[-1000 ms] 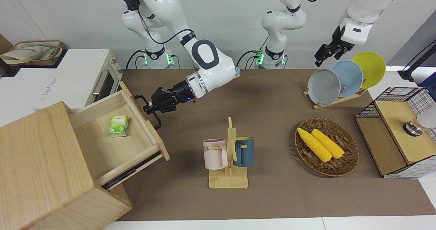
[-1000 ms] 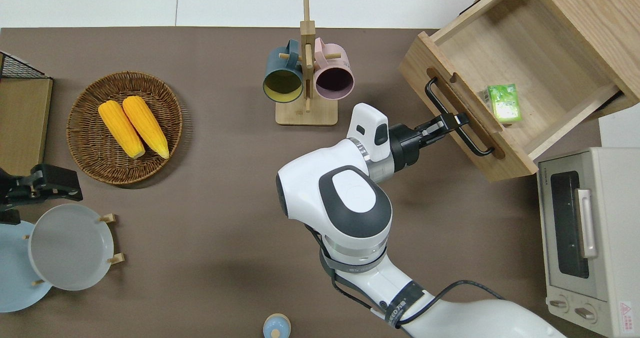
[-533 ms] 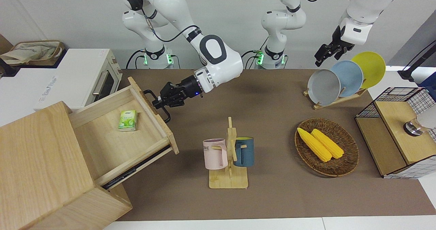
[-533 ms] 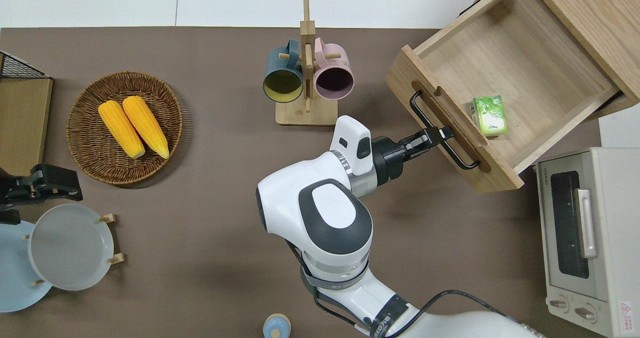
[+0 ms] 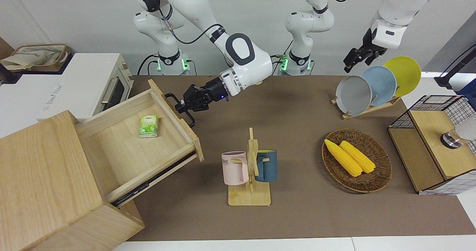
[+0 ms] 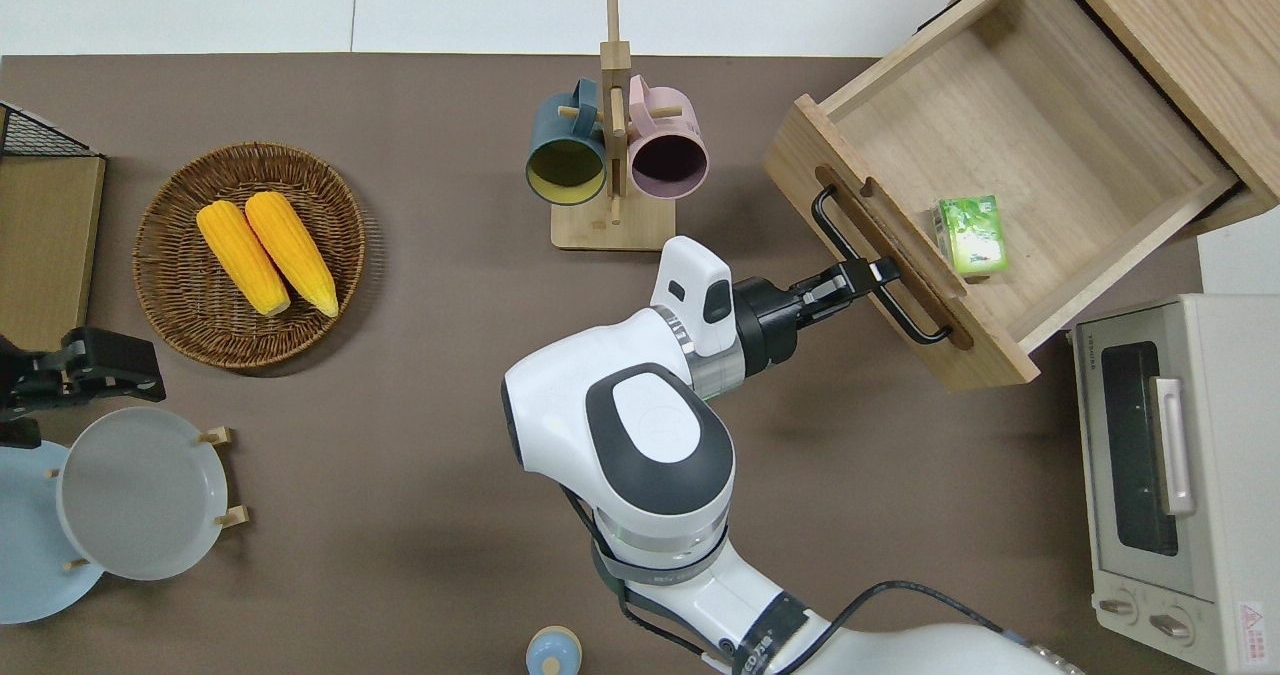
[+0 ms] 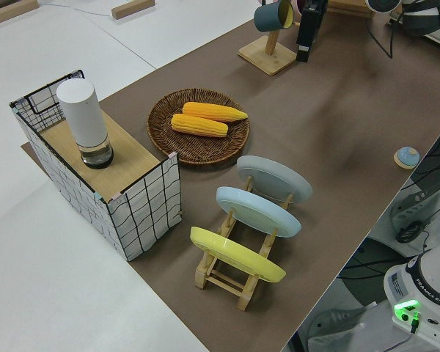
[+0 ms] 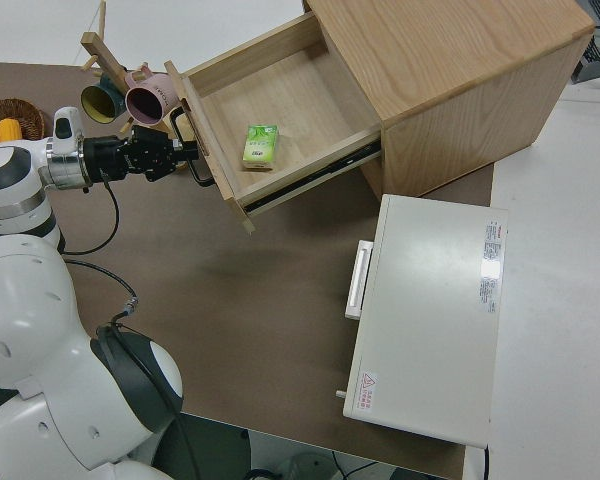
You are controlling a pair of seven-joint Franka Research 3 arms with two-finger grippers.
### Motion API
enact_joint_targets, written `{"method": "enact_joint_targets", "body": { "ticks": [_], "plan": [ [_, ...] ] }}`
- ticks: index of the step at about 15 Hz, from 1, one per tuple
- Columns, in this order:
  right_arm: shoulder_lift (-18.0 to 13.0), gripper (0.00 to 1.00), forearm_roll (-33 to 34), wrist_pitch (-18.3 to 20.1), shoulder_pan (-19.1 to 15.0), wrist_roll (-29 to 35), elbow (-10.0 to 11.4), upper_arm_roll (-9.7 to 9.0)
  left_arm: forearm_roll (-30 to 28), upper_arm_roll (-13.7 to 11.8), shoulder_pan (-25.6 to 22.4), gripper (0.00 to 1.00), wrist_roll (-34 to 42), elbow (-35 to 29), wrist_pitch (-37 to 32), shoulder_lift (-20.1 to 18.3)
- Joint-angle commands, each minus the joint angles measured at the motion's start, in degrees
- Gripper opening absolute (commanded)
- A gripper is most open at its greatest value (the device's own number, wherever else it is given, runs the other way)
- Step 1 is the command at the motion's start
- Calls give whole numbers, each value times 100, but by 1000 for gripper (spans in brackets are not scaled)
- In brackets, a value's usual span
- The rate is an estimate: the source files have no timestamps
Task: Slide drawer open with right arm
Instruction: 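Open the right gripper and release the drawer handle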
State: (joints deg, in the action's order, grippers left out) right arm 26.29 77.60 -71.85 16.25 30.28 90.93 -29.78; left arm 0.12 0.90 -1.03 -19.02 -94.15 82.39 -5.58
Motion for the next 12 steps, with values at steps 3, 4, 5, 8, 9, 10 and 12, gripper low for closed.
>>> {"method": "enact_joint_targets", "body": {
  "ticks": [3, 4, 5, 8, 9, 10, 12],
  "plan": [
    [-133, 287, -149, 541, 150, 241, -172, -89, -21, -29, 24, 993, 56, 2, -12, -49],
    [-125, 494, -114, 541, 150, 250, -172, -81, -21, -29, 24, 993, 56, 2, -12, -49],
    [-125, 724, -88, 541, 150, 250, -172, -63, -21, -29, 24, 993, 56, 2, -12, -49],
    [-116, 983, -61, 523, 150, 268, -172, -45, -21, -29, 24, 993, 56, 2, -12, -49],
    [-125, 989, -61, 515, 150, 285, -172, -45, -21, -29, 24, 993, 56, 2, -12, -49],
    [-125, 992, -52, 514, 150, 320, -172, -37, -21, -29, 24, 993, 56, 2, -12, -49],
    [-125, 992, -79, 532, 159, 382, -172, -45, -21, -29, 24, 993, 56, 2, -12, -49]
  ]
}}
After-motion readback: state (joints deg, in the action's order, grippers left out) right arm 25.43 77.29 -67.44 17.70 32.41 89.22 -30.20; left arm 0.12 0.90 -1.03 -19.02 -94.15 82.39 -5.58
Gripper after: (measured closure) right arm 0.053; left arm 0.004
